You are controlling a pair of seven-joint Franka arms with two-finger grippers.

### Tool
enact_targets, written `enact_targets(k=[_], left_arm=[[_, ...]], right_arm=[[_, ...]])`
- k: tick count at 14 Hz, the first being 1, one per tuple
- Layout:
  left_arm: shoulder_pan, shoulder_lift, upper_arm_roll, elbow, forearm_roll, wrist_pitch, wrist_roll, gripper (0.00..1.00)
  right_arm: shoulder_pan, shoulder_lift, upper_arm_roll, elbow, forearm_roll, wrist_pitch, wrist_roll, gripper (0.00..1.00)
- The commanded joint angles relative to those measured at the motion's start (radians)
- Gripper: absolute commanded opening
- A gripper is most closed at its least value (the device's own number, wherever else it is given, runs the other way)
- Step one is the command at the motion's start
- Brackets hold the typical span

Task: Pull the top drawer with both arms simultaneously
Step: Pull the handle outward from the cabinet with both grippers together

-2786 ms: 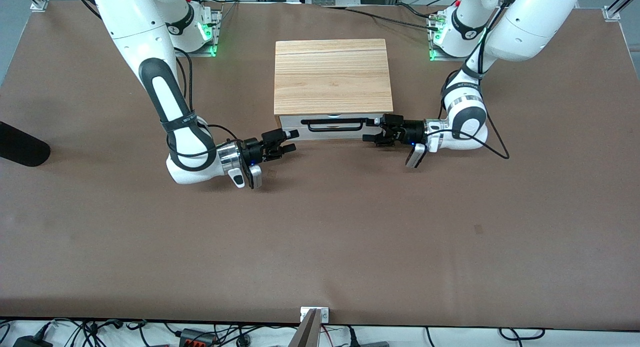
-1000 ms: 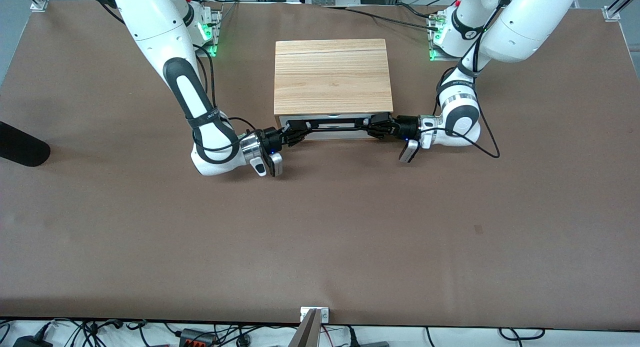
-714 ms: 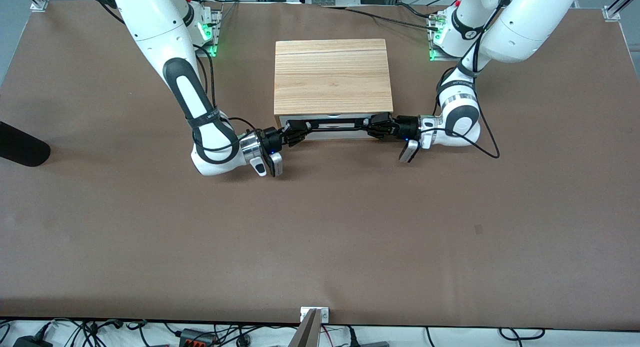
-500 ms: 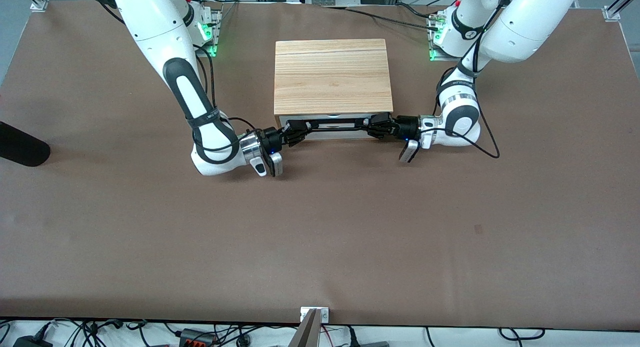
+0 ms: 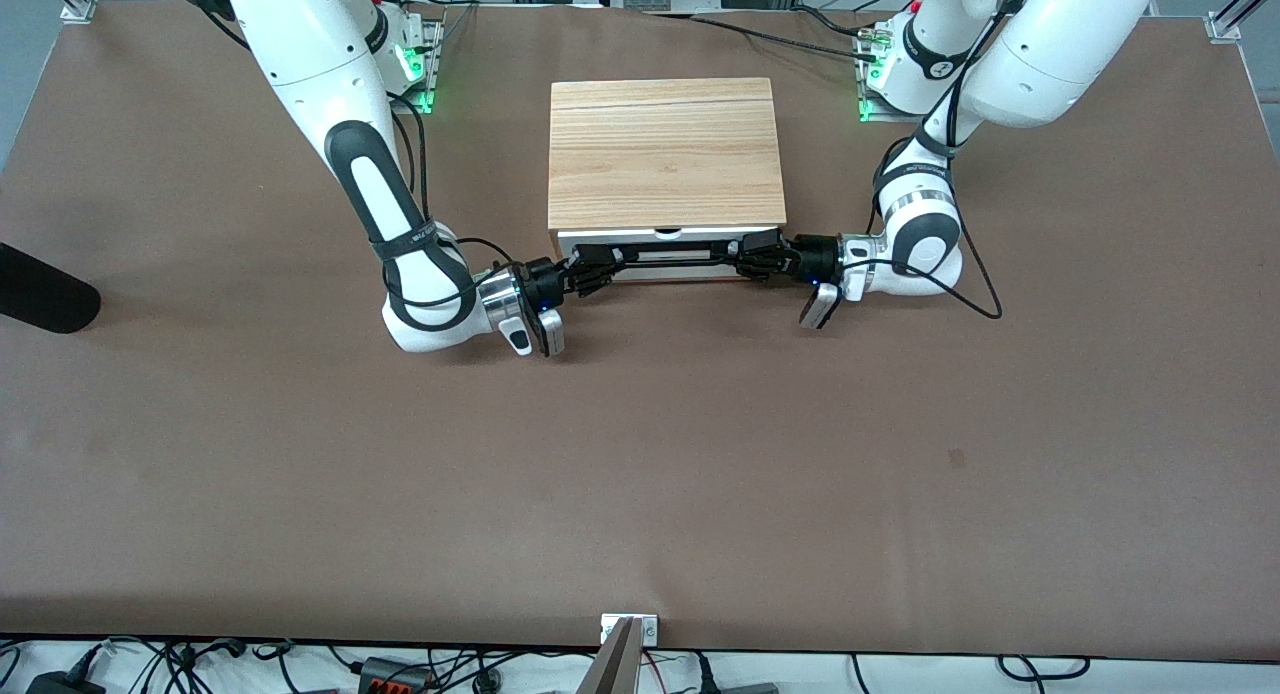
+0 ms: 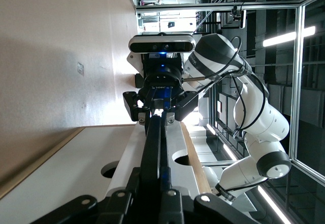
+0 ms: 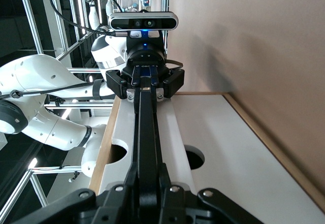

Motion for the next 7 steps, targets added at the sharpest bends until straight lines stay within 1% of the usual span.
enact_targets(k=[1,4,7], left_arm=[[-0.002,0.058,-0.003,0.085,-0.017,0.003,0.033,0.01],[0.021,0.081,-0.001,0.137,-0.011,0.003,0.028,0.01],[0.045,0.111,0.001,0.192,-0.008,0.001,0.023,0.01]], right_arm=[[-0.003,0.057,0.002,0.080,0.018,0.007,0.011,0.09],[-0.029,0.116,0.000,0.165,0.018,-0.002,0.013,0.09],[-0.039,0.149,-0.001,0.226,0.017,0.010,0.016,0.09]])
